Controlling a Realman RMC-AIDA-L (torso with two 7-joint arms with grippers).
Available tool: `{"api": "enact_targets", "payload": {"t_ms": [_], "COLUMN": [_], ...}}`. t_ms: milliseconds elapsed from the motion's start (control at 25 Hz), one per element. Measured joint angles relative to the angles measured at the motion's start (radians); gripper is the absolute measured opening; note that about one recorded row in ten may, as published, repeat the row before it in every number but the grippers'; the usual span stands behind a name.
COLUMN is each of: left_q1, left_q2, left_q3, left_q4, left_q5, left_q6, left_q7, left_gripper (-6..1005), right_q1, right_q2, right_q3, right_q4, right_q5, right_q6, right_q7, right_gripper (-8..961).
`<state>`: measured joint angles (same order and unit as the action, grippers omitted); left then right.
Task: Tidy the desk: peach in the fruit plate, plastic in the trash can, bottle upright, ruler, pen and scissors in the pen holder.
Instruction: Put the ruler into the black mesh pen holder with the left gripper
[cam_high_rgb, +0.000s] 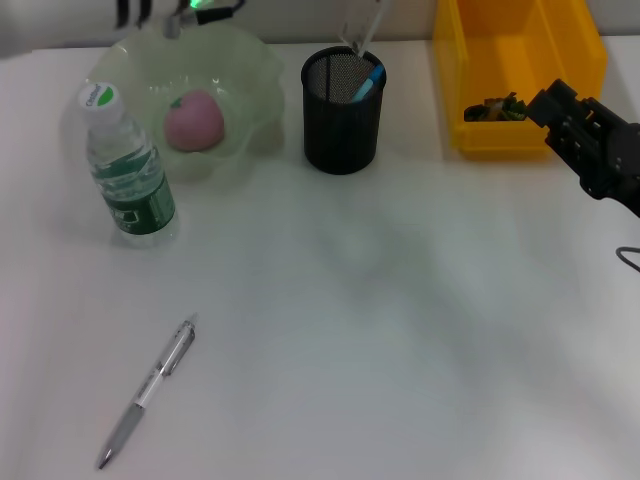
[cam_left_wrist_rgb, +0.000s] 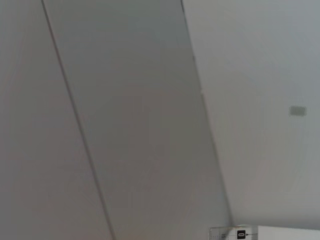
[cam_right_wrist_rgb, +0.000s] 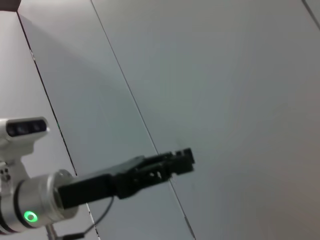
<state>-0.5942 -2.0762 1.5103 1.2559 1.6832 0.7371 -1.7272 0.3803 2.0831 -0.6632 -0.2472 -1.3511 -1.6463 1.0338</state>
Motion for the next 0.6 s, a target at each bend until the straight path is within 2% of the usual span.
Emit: {"api": "enact_targets", "payload": {"t_ms": [200, 360, 440, 600], "left_q1": [0.005, 0.005, 0.001, -0.006], "left_q2": [-0.001, -0.001, -0.002, -0.002], "left_q3": [0.061, 0.061, 0.118, 0.13], "left_q4": [-0.026, -0.026, -0.083, -0.123], "left_q5": [-0.015, -0.015, -0.103, -0.15], "left_q6": [-0.097, -0.097, -0.207, -0.245], "left_q7": [0.0, 0.0, 0.001, 0.001], "left_gripper": [390, 390, 390, 390], "right_q1": [0.0, 0.0, 0.0, 0.001], "right_q2": [0.001, 0.002, 0.002, 0.002], "right_q3": [-0.002, -0.003, -0.003, -0.003], "right_q4": [0.012, 0.015, 0.015, 0.016], "right_q5": [0.0, 0.0, 0.0, -0.003], "right_q6": [-0.007, -0.014, -0.015, -0.022], "right_q7": [0.0, 0.002, 0.004, 0.006], "right_gripper": [377, 377, 377, 378]}}
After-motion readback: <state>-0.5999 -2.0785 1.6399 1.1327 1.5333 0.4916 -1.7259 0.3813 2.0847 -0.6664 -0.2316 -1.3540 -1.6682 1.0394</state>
